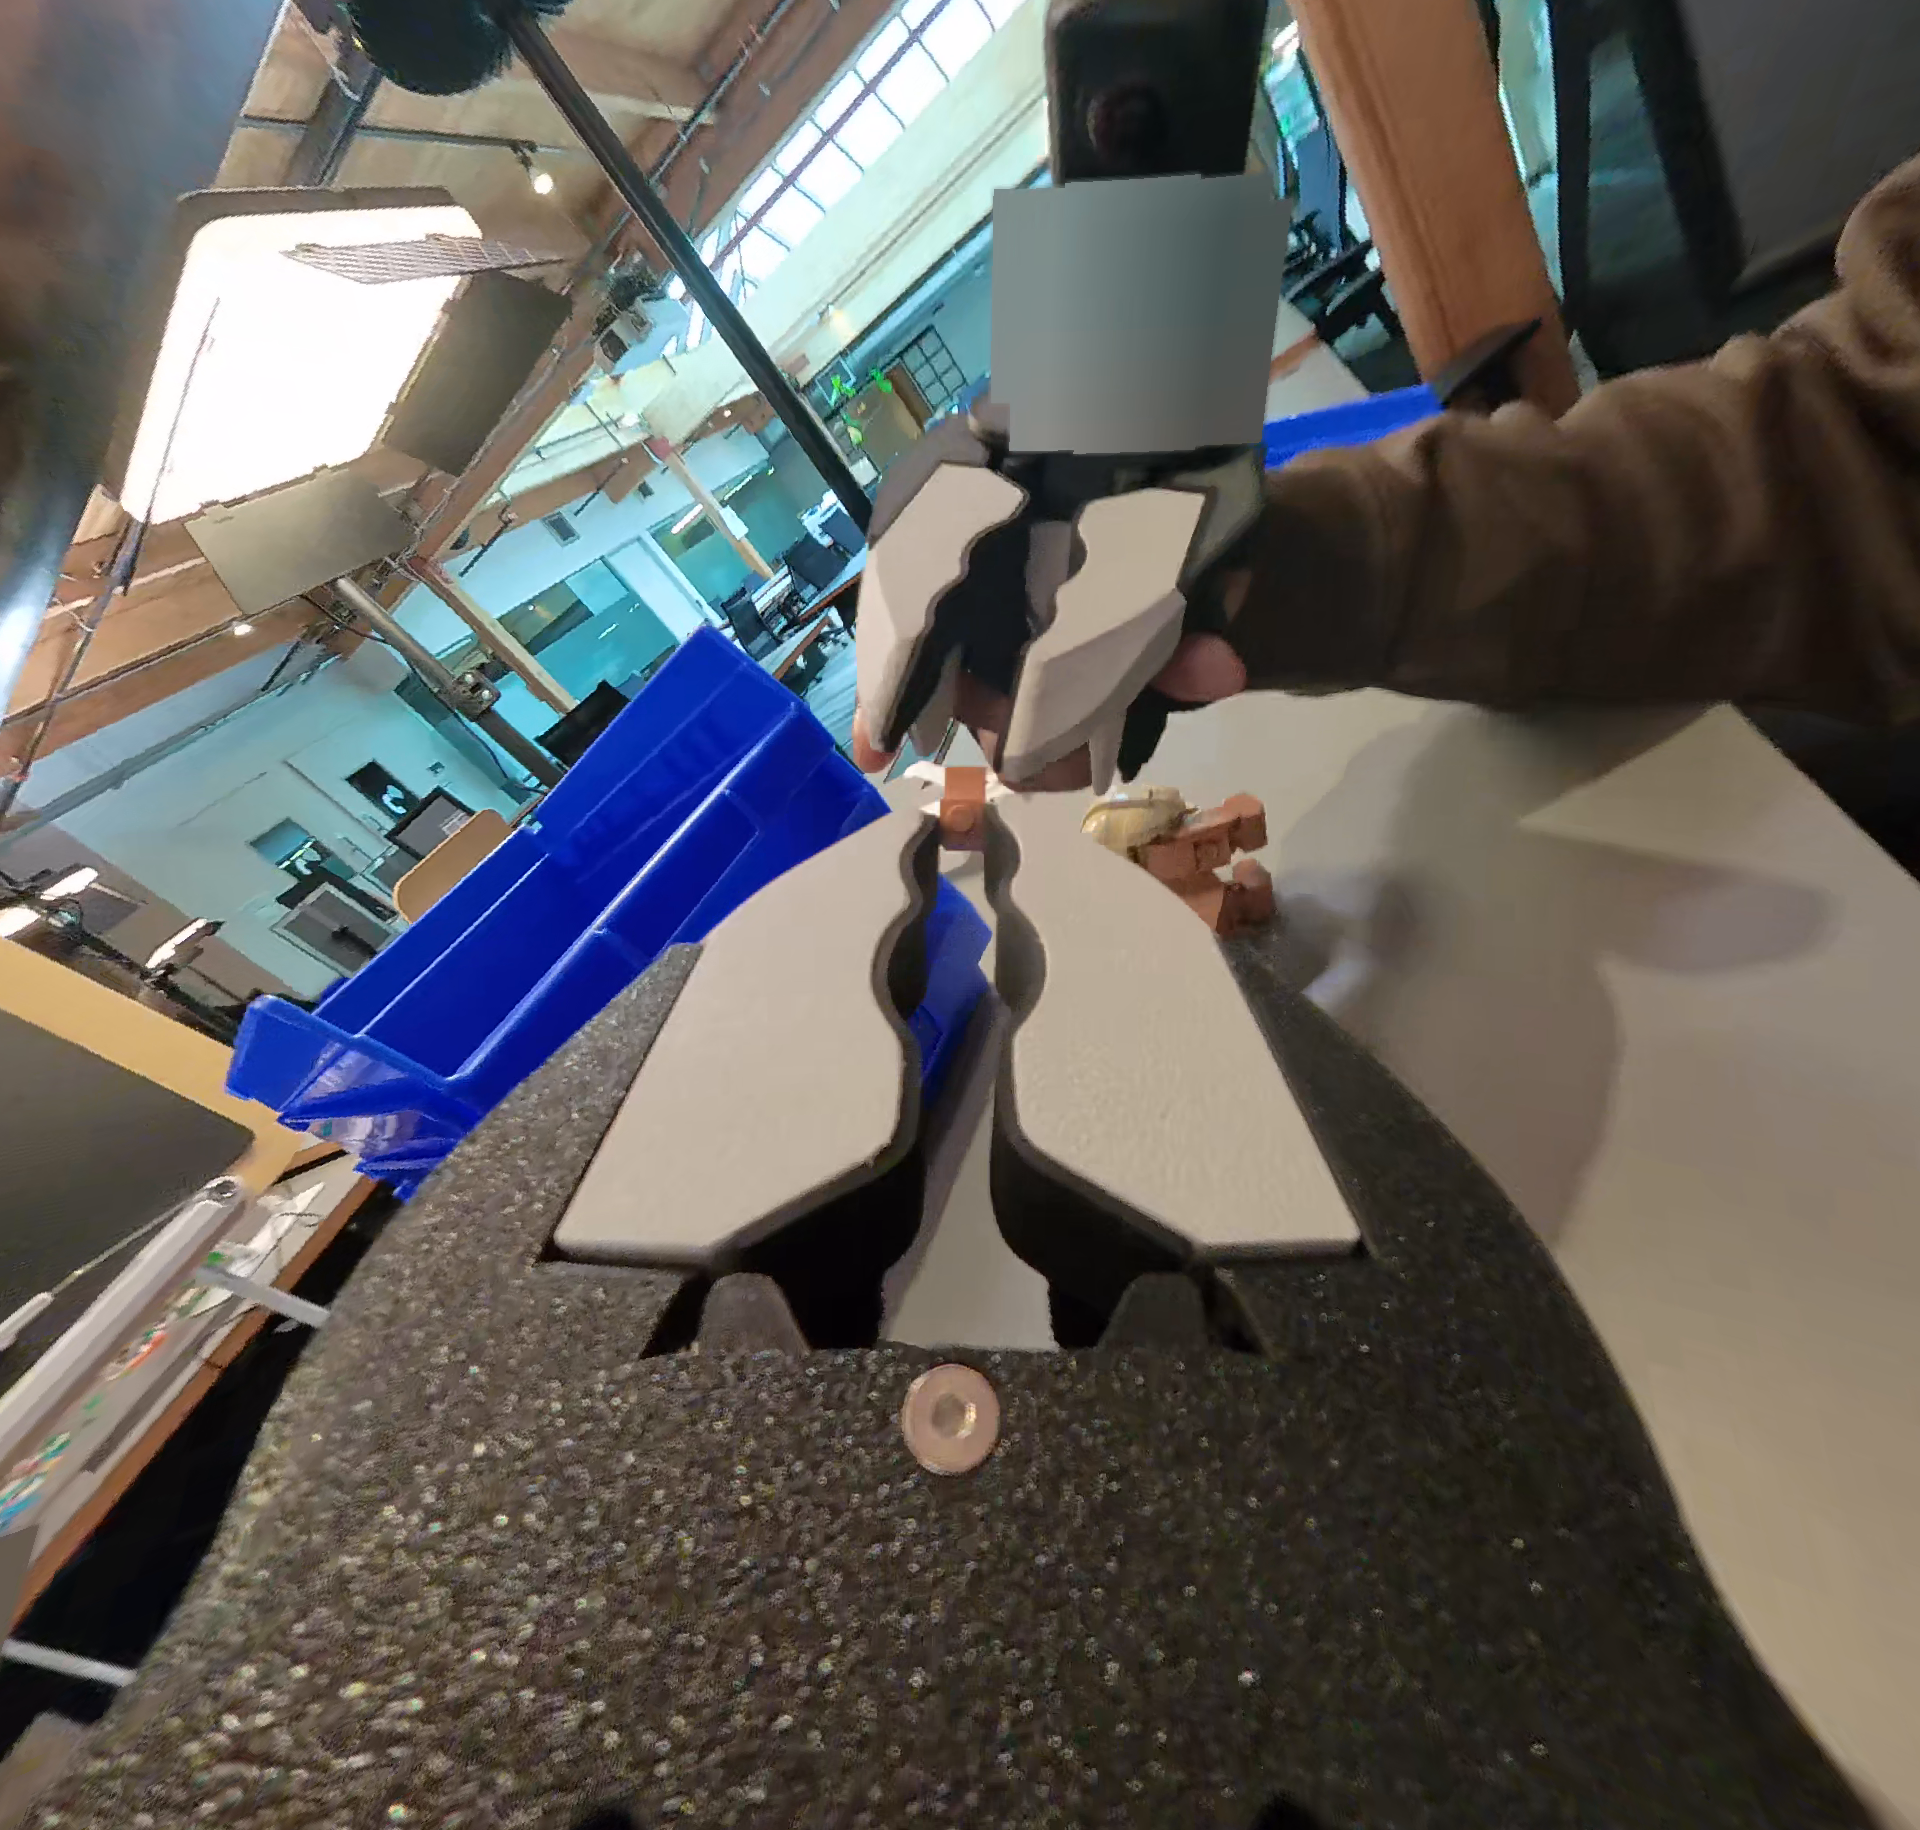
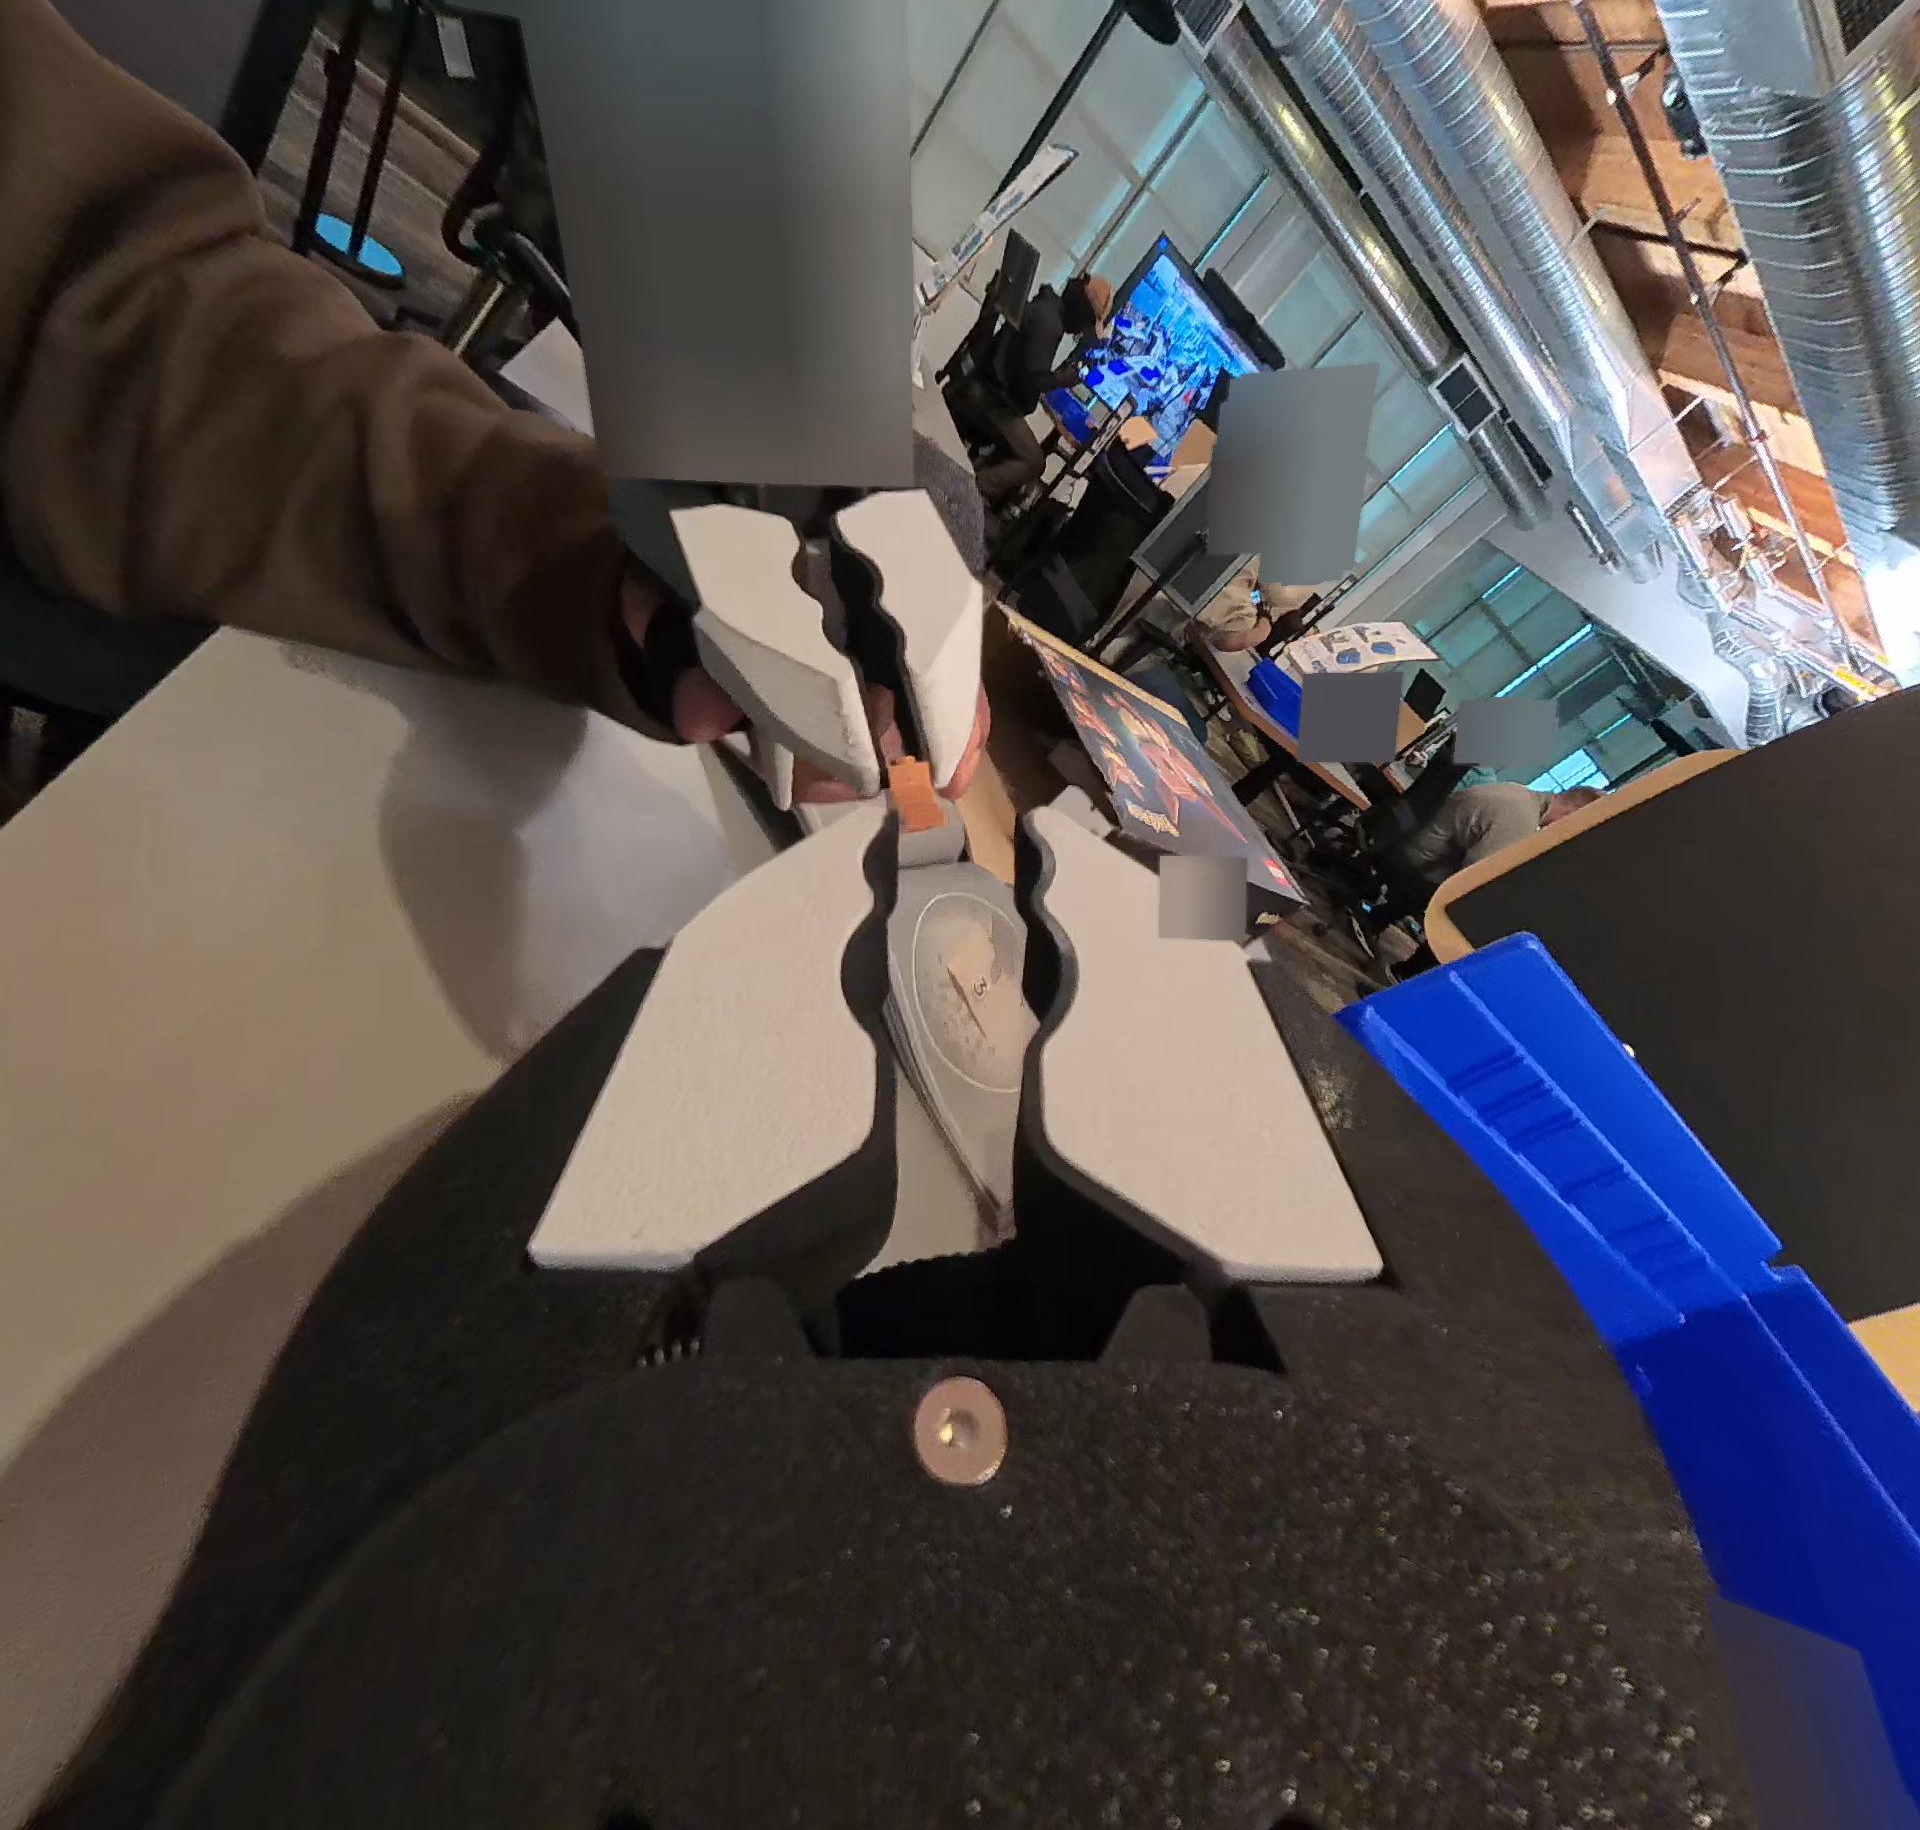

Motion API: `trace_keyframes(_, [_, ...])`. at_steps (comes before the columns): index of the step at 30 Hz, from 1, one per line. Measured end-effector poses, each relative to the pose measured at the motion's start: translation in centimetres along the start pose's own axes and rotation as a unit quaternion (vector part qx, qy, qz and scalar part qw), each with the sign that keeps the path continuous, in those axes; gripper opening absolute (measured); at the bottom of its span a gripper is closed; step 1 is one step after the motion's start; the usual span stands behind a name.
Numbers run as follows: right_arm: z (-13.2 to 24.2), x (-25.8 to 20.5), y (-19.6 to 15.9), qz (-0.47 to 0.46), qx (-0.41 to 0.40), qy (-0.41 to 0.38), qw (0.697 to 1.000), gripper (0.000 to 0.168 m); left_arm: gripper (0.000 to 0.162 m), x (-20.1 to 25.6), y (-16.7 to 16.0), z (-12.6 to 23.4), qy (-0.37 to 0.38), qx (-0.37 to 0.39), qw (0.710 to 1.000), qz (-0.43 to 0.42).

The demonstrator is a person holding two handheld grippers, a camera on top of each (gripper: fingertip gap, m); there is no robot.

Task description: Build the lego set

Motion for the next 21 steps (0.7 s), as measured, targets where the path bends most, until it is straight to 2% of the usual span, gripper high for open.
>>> trace_keyframes(3, [0.0, -0.6, -0.5, 0.002, -0.025, 0.027, 0.999, 0.020, 0.008, 0.3, -0.3, -0.2, -0.003, -0.014, 1.000, -0.015])
trace_keyframes(14, [-0.6, -1.1, -0.9, 0.001, -0.047, 0.044, 0.998, 0.008, 0.007, 0.6, -1.0, -0.6, -0.002, -0.042, 0.998, -0.040])
trace_keyframes(18, [-0.5, -0.5, -0.5, -0.026, -0.017, 0.021, 0.999, 0.008, 0.009, 0.2, -0.5, -0.5, 0.014, -0.004, 1.000, -0.019])
trace_keyframes(21, [-0.5, 0.0, 0.0, -0.078, 0.032, 0.013, 0.996, 0.008, 0.014, 0.0, -0.1, -0.2, 0.006, 0.027, 0.999, 0.020])
Point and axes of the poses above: each gripper's, where its closed fingertips meet, z back along the fingers, y out of its top, x = y × z across the jaws, the point moved 6 cm from there along z, back along the fingers, and after that the axes turned 9 degrees about z, right-handed, at the moved point
